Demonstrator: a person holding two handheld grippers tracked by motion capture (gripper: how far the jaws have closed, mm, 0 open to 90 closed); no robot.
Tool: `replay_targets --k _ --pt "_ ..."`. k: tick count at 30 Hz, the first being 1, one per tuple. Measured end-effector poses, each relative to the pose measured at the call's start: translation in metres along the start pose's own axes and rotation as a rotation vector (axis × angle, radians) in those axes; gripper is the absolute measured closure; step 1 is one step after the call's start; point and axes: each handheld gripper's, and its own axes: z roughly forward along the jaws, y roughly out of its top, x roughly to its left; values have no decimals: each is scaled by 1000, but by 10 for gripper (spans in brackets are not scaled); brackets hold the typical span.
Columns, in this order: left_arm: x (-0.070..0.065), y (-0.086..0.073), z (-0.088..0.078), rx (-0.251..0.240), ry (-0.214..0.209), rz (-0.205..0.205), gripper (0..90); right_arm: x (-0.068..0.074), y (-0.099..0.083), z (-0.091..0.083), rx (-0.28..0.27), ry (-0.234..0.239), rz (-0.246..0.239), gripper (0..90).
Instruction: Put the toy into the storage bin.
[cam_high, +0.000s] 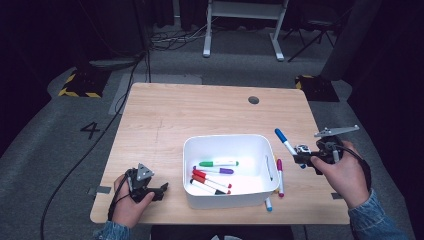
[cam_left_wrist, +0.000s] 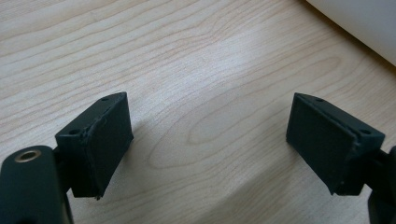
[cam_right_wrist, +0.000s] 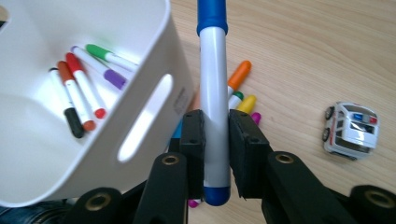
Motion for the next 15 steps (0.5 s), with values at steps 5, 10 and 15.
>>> replay_targets --k 5,10,15 --pt "0 0 0 1 6 2 145 14 9 -6 -16 54 -24 764" --pt "0 0 0 -1 4 1 145 29 16 -7 -23 103 -54 764" --pt "0 0 0 -1 0 -1 145 45 26 -2 -9 127 -94 764"
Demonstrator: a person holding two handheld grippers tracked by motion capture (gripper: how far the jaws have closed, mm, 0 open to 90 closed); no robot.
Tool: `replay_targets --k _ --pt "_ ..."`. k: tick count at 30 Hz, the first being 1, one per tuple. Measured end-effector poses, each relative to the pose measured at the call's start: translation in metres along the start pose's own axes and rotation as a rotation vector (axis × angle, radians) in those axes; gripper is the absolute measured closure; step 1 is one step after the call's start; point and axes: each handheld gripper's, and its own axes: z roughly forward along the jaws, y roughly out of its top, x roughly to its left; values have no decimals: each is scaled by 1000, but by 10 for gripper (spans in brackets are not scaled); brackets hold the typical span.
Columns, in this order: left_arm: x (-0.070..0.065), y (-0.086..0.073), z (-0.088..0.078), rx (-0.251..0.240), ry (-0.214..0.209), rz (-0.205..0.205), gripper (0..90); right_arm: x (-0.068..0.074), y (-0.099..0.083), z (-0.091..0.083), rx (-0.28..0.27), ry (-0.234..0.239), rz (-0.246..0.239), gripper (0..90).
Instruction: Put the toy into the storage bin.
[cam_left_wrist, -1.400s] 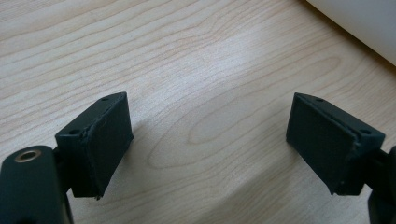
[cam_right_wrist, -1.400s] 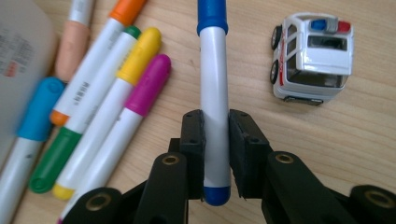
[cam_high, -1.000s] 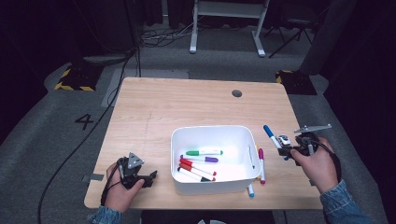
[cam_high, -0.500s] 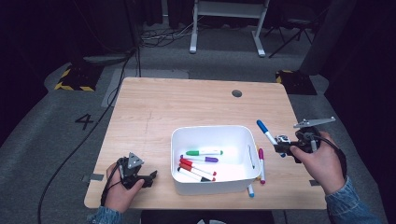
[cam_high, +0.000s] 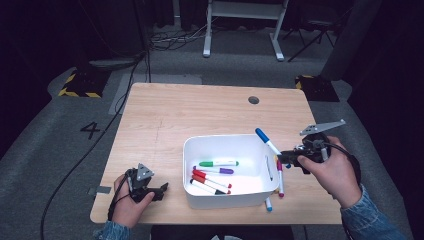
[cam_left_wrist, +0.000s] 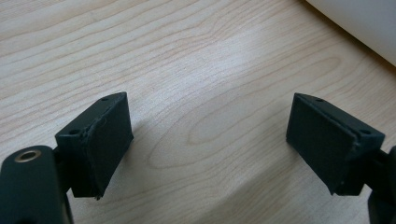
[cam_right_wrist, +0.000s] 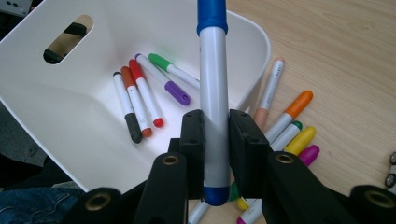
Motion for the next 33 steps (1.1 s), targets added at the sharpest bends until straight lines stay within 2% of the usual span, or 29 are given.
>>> replay_targets --k 8,17,29,33 --pt "0 0 0 0 0 0 145 18 12 13 32 38 -47 764" --pt "0 0 0 0 5 2 145 38 26 34 75 73 -123 764" --pt "0 0 0 1 4 3 145 56 42 64 124 118 -167 764" --pt "0 0 0 1 4 3 145 60 45 70 130 127 -179 764"
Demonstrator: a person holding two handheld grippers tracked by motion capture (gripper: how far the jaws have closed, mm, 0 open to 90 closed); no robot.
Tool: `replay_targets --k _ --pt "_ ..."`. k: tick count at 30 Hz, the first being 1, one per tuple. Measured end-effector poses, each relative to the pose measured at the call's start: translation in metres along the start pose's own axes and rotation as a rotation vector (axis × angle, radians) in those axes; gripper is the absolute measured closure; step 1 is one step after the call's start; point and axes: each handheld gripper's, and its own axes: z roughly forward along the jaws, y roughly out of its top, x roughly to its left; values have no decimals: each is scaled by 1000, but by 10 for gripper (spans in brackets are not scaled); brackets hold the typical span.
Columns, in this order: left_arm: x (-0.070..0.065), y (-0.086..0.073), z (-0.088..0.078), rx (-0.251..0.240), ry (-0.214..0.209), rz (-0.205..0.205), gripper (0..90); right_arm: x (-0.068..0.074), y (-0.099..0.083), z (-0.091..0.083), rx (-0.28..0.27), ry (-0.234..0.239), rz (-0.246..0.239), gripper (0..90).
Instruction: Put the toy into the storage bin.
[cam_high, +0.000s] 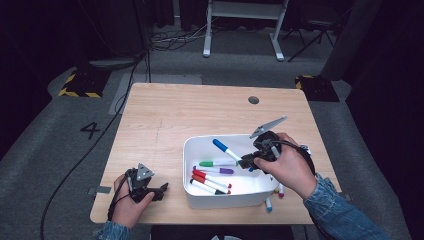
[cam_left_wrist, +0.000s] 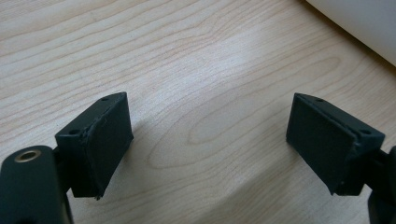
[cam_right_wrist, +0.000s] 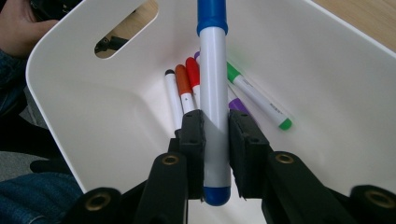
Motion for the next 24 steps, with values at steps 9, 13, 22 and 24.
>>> replay_targets --k 9,13,22,24 --pt "0 0 0 0 0 0 145 8 17 24 46 21 -21 764" --pt "0 0 0 0 0 0 144 9 22 36 72 24 -21 763" --pt "0 0 0 0 -1 0 144 10 30 60 136 26 -12 763" --pt "0 0 0 -2 1 0 144 8 31 65 148 22 -14 763"
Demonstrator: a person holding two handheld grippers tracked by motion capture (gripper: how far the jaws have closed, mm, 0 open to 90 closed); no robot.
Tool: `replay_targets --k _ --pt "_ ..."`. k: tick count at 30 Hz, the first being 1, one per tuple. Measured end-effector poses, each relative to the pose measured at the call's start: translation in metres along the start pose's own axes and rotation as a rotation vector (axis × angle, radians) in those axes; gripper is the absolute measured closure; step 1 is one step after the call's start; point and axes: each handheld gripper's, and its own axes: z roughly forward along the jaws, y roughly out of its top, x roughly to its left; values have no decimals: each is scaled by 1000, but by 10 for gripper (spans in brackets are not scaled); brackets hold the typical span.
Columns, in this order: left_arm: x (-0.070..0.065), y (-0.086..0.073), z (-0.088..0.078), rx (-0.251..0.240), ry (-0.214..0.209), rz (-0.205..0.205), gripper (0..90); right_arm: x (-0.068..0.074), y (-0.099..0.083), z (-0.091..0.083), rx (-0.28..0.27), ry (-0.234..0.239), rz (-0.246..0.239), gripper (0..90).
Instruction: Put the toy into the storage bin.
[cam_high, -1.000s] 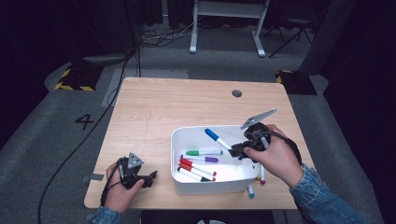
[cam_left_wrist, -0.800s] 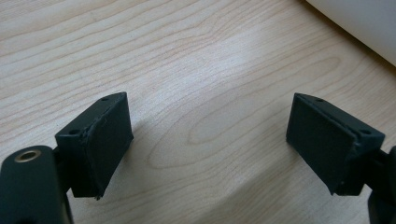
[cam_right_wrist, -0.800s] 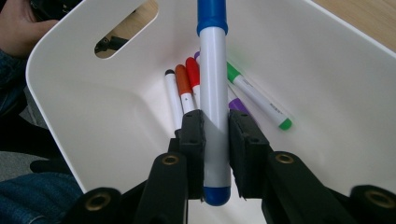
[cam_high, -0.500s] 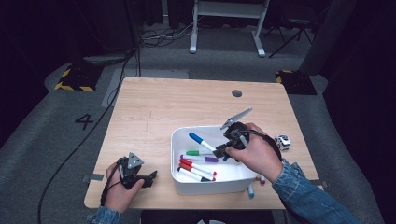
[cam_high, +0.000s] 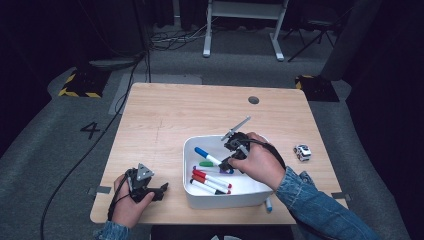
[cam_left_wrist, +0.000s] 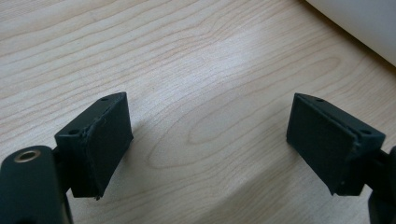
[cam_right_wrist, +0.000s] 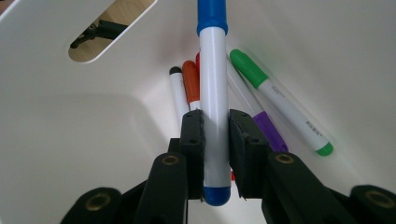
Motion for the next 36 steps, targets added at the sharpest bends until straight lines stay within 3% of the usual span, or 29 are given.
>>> replay_targets --k 17,26,36 --pt "0 0 0 -1 -1 1 143 -2 14 22 54 -1 33 763" --pt "0 0 0 0 -3 1 143 2 22 27 26 -19 14 763" --pt "1 0 0 -4 -4 -3 143 3 25 44 52 -57 -19 762"
